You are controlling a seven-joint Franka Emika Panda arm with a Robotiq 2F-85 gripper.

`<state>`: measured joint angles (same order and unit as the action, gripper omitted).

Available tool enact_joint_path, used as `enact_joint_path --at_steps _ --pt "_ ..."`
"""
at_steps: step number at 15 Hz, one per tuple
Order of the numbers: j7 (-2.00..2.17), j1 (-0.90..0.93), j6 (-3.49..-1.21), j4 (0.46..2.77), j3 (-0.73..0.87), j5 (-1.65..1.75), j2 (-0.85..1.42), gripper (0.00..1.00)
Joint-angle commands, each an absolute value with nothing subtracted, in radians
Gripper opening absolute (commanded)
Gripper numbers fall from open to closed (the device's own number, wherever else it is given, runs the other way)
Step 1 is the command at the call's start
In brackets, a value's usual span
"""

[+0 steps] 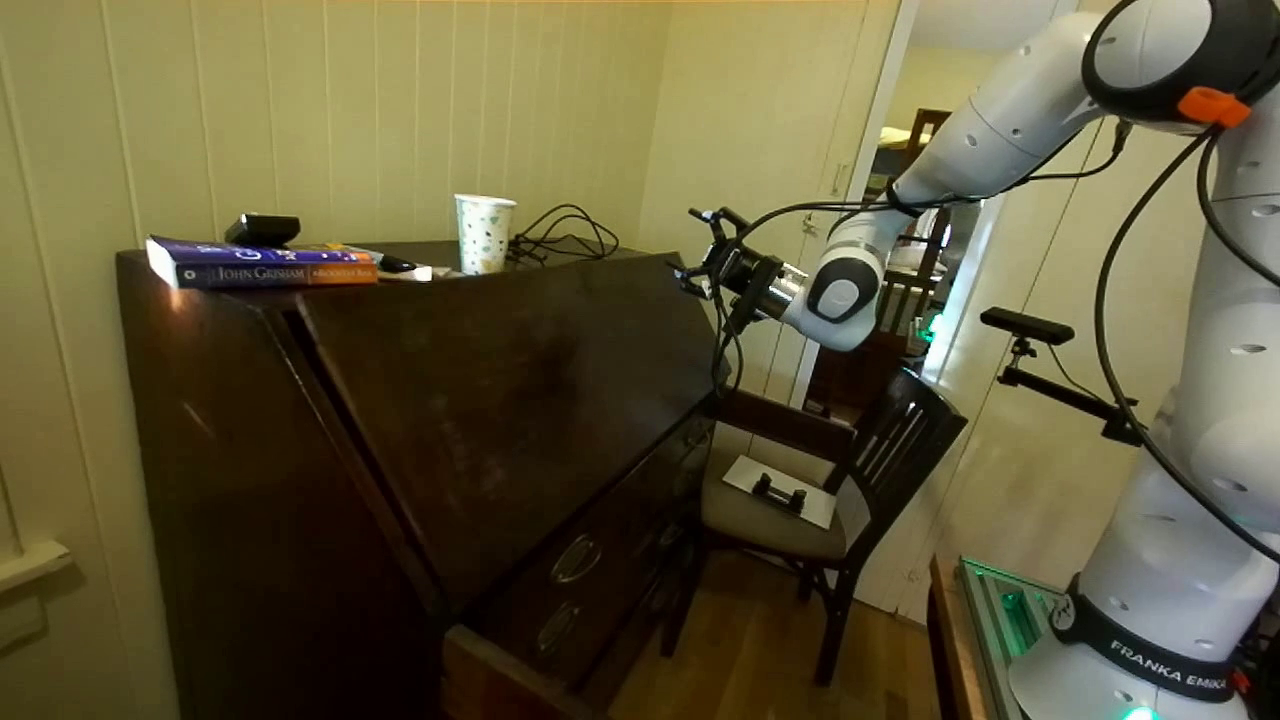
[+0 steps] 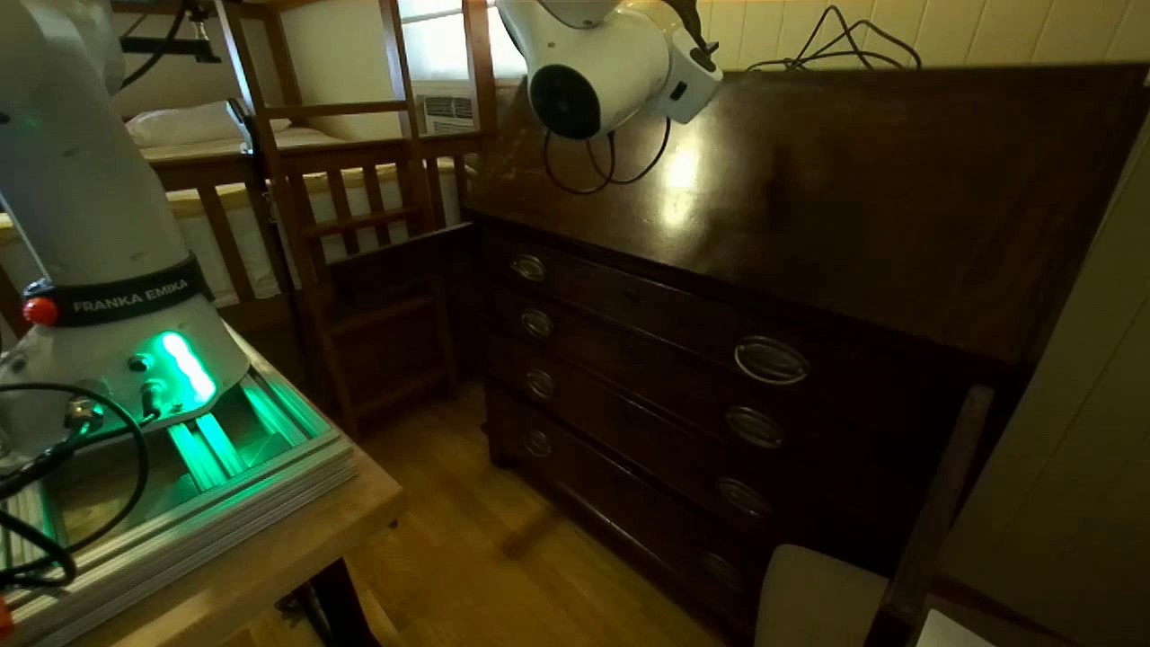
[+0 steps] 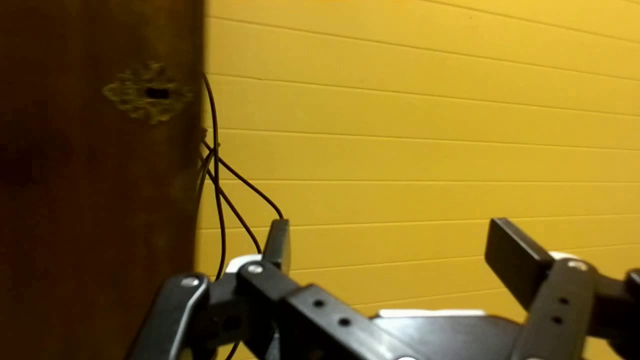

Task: Close the cabinet

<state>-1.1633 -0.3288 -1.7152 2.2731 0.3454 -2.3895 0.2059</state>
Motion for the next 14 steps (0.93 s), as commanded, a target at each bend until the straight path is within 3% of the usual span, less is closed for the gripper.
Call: enact_joint_path --at_steps 1,6,14 --pt "-1.161 -0.322 -1.719 2.262 0.347 -2.392 0.215 1.00" --pt "-1.163 -0.326 -1.766 2.301 0.364 -2.349 0.203 1.00" --pt "-1.316 -0.395 -1.950 2.512 0.497 -1.782 -0.112 1.00"
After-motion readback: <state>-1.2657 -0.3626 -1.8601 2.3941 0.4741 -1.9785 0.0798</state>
